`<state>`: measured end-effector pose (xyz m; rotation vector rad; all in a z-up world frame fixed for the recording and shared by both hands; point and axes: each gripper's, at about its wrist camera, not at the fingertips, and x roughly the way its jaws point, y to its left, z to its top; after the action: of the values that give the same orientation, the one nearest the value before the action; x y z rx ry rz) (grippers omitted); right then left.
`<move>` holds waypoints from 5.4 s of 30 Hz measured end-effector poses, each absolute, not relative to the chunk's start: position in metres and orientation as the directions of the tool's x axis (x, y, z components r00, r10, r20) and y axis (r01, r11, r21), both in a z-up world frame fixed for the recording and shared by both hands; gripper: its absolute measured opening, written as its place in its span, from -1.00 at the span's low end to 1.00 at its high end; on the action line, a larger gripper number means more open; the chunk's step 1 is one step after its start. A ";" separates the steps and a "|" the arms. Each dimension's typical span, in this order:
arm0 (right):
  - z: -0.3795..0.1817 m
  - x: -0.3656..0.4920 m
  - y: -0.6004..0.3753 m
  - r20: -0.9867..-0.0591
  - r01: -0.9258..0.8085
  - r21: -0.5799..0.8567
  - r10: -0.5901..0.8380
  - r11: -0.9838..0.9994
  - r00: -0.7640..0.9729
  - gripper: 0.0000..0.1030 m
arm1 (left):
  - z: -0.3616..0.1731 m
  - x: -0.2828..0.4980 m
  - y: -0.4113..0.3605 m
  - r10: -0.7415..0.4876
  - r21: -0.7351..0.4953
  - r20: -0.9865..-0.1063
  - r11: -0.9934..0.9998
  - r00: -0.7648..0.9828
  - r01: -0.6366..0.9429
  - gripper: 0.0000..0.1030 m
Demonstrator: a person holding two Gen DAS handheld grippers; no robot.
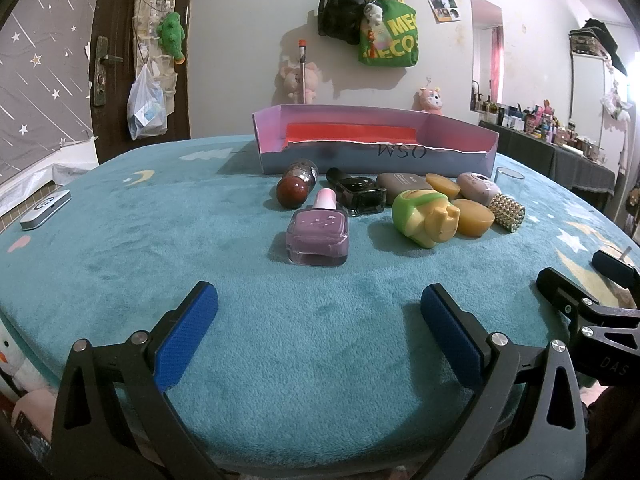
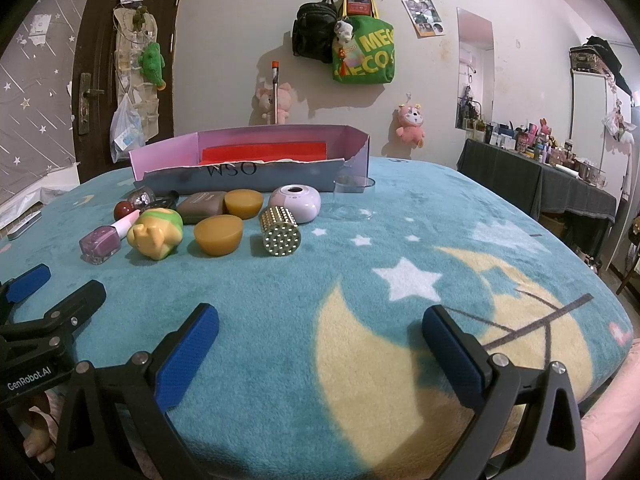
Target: Organize rigid objects
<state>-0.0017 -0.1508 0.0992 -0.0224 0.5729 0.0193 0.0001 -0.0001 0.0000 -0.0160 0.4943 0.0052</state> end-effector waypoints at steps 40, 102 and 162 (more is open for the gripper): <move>0.099 -0.001 -0.151 -0.544 -0.025 -0.018 0.011 1.000 0.839 1.00 | 0.000 0.000 0.000 0.001 -0.014 -0.476 1.000 0.879 -0.008 1.00; 0.119 0.095 -0.157 -0.748 -0.148 0.129 0.194 0.981 0.635 -0.46 | 0.031 0.085 0.015 -0.153 -0.115 -0.723 0.988 0.674 0.101 -0.34; 0.144 0.279 -0.124 -0.910 -0.445 -0.194 0.009 0.874 0.415 -0.47 | 0.071 0.264 -0.006 -0.118 0.043 -0.828 0.961 0.548 0.272 -0.34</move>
<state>0.2794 -0.1235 0.1435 -0.4452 1.1155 0.2971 0.2636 -0.0062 0.0714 0.1743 0.9644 -0.2321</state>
